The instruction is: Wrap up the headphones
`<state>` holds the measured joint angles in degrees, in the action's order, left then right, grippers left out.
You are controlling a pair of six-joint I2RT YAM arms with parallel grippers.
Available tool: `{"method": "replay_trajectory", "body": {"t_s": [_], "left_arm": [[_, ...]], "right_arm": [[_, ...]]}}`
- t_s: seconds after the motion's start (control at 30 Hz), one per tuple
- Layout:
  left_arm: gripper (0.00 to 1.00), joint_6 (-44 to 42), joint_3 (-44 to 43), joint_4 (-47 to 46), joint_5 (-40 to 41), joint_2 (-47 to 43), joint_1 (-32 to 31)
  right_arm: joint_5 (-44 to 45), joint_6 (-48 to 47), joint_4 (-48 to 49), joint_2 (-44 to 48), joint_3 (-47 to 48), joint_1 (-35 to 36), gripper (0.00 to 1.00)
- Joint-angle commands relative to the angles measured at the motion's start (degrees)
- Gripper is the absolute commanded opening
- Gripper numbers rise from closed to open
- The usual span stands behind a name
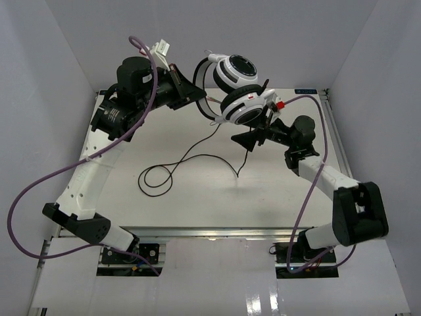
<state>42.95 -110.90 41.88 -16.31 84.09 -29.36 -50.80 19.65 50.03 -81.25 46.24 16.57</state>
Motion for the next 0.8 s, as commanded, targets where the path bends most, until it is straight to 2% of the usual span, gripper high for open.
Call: {"method": "replay_trajectory", "body": {"t_s": [0.0,0.07,0.17,0.27,0.4,0.43,0.5,0.57,0.63,0.7,0.77], "left_arm": [[0.00,-0.5,-2.9,0.2,3.7,-2.7,0.0],[0.00,-1.1,-2.6,0.3,4.6,-2.9,-0.1],[0.00,-1.2,-2.2,0.1,5.1,-3.3,0.0],[0.00,-1.3,-2.5,0.3,5.0,-3.6,0.0],[0.00,-1.3,-4.1,1.3,5.0,-3.6,0.0],[0.00,-1.3,-4.3,1.5,5.0,-3.6,0.0],[0.00,-1.7,-5.3,1.9,5.2,-3.4,0.0],[0.00,-2.1,-5.9,2.6,5.8,-3.2,0.0],[0.00,-2.6,-5.9,3.0,6.2,-3.2,0.0],[0.00,-2.9,-5.7,3.1,6.5,-3.3,0.0],[0.00,-3.1,-5.7,3.0,6.3,-3.1,0.0]], "right_arm": [[14.3,-20.6,-22.2,7.0,2.0,-2.9,0.92],[13.3,-20.7,-22.2,8.6,-0.1,-4.3,0.93],[4.9,-24.2,-22.5,10.6,-1.9,-5.0,0.91],[-8.3,-28.6,-22.6,10.7,-1.9,-5.5,0.90],[-7.9,-33.0,-25.6,10.5,0.0,-5.5,0.90],[-10.1,-32.8,-25.7,10.3,0.8,-5.7,0.90],[-17.6,-32.1,-25.0,9.8,1.5,-5.9,0.90],[-29.1,-30.6,-22.0,9.8,1.5,-5.7,0.91],[-32.4,-31.3,-21.4,10.5,1.3,-5.0,0.91],[-31.2,-36.9,-27.9,10.7,2.6,-5.1,0.91],[-28.7,-49.2,-43.2,10.5,5.1,-4.8,0.91]]}}
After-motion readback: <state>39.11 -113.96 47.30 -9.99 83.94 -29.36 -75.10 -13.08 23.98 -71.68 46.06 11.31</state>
